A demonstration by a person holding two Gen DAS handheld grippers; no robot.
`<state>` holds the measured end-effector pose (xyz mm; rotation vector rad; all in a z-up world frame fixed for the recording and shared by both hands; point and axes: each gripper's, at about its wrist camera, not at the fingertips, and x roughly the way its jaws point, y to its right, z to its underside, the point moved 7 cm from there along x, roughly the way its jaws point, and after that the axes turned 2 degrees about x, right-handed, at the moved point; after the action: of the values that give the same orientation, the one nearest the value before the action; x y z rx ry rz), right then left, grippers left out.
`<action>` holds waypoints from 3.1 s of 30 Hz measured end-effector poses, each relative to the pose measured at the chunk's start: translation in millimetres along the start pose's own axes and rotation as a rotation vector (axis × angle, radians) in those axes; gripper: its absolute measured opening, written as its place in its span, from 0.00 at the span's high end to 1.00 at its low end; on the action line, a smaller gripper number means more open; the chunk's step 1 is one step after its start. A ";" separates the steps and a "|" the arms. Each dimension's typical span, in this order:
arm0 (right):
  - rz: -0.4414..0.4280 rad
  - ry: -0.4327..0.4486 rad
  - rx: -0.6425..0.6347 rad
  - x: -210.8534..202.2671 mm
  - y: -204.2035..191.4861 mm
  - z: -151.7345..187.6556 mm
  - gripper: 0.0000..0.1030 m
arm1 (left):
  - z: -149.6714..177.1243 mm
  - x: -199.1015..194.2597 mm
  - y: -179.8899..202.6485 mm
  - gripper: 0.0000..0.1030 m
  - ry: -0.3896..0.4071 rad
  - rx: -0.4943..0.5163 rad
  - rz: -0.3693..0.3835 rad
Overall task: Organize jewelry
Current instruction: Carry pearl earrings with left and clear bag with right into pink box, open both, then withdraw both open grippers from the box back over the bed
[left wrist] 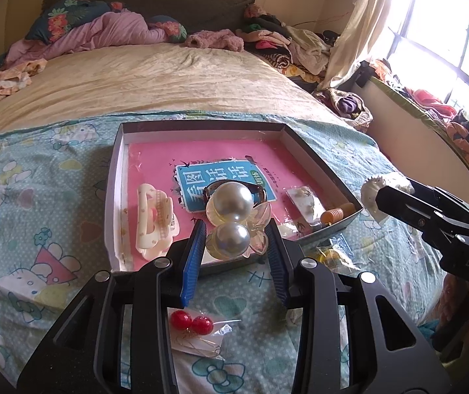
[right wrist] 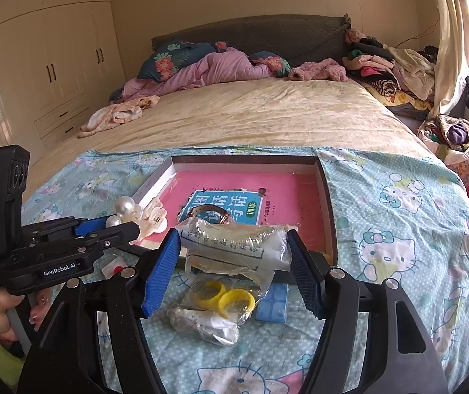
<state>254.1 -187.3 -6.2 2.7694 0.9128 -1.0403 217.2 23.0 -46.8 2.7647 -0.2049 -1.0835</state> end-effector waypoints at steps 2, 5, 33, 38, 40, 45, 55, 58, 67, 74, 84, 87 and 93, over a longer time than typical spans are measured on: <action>0.004 0.006 0.000 3.3 4.2 -4.1 0.38 | -2.8 4.3 0.5 0.72 -0.002 0.002 -0.004; 0.005 0.014 0.004 9.4 10.7 -9.3 0.38 | -6.2 10.8 0.1 0.72 -0.007 0.001 -0.009; 0.077 -0.108 0.042 96.7 57.8 -5.2 0.38 | -0.2 59.9 -2.8 0.72 -0.081 0.003 -0.038; 0.087 -0.120 0.056 102.9 63.7 0.8 0.38 | 1.4 63.4 -4.0 0.72 -0.090 0.001 -0.040; 0.089 -0.123 0.065 103.8 65.5 2.9 0.37 | 1.3 63.9 -4.2 0.72 -0.089 0.001 -0.041; 0.092 -0.135 0.062 107.1 66.8 6.7 0.36 | 2.7 65.6 -5.9 0.72 -0.093 -0.007 -0.040; 0.092 -0.155 0.066 110.6 63.5 14.5 0.36 | 4.1 67.0 -5.4 0.72 -0.097 -0.006 -0.038; 0.085 -0.151 0.072 108.2 62.9 15.0 0.33 | 4.5 67.3 -5.4 0.72 -0.099 -0.003 -0.040; 0.071 -0.107 0.099 88.7 60.2 10.7 0.19 | 8.6 67.3 -5.3 0.72 -0.114 -0.004 -0.042; 0.064 -0.080 0.141 70.1 62.2 11.0 0.14 | 8.2 63.9 -3.9 0.58 -0.116 0.007 -0.050; 0.046 -0.046 0.203 43.3 62.5 14.1 0.09 | 3.1 47.3 0.6 0.45 -0.094 0.013 -0.045; 0.043 -0.037 0.213 36.4 61.5 13.7 0.08 | 0.3 39.8 2.1 0.38 -0.081 0.011 -0.040; 0.035 -0.020 0.214 20.6 55.0 9.9 0.06 | -6.0 22.4 0.2 0.19 -0.052 -0.012 -0.029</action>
<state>290.5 -224.4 -35.2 2.9269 0.7911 -1.2248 237.5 19.2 -57.3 2.7394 -0.1645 -1.1603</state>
